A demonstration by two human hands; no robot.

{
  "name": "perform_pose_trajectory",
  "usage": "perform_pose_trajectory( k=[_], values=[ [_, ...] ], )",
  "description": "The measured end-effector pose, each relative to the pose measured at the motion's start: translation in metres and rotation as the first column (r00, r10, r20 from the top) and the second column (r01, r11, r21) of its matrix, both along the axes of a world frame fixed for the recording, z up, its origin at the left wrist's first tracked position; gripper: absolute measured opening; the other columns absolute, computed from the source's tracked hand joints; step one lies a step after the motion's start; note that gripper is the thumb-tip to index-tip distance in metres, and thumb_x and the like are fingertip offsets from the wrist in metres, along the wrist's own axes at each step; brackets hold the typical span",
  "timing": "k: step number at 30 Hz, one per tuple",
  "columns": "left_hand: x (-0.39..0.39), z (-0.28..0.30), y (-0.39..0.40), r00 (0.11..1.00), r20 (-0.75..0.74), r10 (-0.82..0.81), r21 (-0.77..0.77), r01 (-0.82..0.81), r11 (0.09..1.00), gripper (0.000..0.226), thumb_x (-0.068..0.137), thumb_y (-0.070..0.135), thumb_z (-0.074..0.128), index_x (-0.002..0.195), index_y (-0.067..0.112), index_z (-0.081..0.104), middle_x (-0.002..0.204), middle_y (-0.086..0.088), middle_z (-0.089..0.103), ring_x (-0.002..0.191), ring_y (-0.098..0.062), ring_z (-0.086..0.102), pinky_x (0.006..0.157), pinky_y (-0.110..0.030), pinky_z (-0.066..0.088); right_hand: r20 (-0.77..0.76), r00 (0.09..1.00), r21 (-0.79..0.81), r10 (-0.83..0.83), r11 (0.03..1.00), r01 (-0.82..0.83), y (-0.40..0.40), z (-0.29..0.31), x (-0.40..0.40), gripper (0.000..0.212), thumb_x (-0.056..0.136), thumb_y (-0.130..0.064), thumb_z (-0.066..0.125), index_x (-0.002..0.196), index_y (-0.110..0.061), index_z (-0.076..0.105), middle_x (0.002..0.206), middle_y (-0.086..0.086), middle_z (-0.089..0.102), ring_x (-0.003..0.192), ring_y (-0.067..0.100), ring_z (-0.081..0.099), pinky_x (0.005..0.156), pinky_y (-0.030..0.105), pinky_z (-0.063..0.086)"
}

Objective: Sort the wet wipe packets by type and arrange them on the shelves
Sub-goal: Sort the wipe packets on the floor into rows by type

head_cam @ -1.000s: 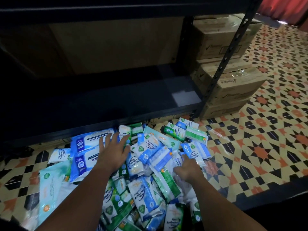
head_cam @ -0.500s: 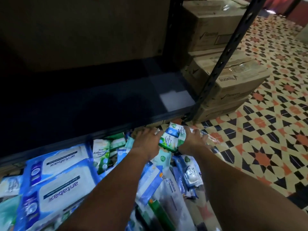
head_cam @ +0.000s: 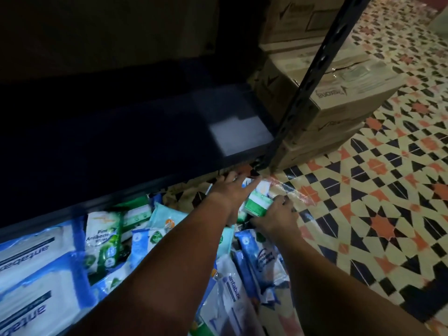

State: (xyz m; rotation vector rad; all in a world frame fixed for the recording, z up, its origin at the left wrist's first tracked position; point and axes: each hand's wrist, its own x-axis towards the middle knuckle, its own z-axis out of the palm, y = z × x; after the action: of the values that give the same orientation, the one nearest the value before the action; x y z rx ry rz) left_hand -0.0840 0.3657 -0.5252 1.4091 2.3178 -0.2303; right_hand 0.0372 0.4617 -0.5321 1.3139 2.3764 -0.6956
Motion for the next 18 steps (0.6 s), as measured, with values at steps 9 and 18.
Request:
perform_pose_trajectory(
  k=[9,18],
  values=[
    [0.004,-0.003,-0.012,0.995,0.026,0.097,0.091,-0.099,0.991,0.109,0.065,0.024,0.085,0.153,0.022,0.021,0.142,-0.012,0.028,0.128,-0.034,0.037,0.089,-0.044,0.053,-0.125,0.990,0.139,0.065,0.989,-0.048,-0.001,-0.008,0.010,0.076,0.080,-0.047,0.079,0.137,-0.011,0.043,0.139,0.013,0.043,0.122,0.038,0.047,0.096,0.054,0.050],
    [0.016,0.048,-0.066,0.969,-0.169,0.178,0.237,-0.135,0.962,0.080,0.078,0.033,0.077,0.146,0.025,0.035,0.134,-0.006,0.039,0.120,-0.030,0.047,0.078,-0.041,0.051,-0.305,0.931,0.279,0.202,0.953,-0.116,-0.019,0.046,0.012,0.077,0.077,-0.047,0.082,0.139,-0.019,0.046,0.135,0.004,0.046,0.112,0.028,0.057,0.092,0.049,0.054]
  ],
)
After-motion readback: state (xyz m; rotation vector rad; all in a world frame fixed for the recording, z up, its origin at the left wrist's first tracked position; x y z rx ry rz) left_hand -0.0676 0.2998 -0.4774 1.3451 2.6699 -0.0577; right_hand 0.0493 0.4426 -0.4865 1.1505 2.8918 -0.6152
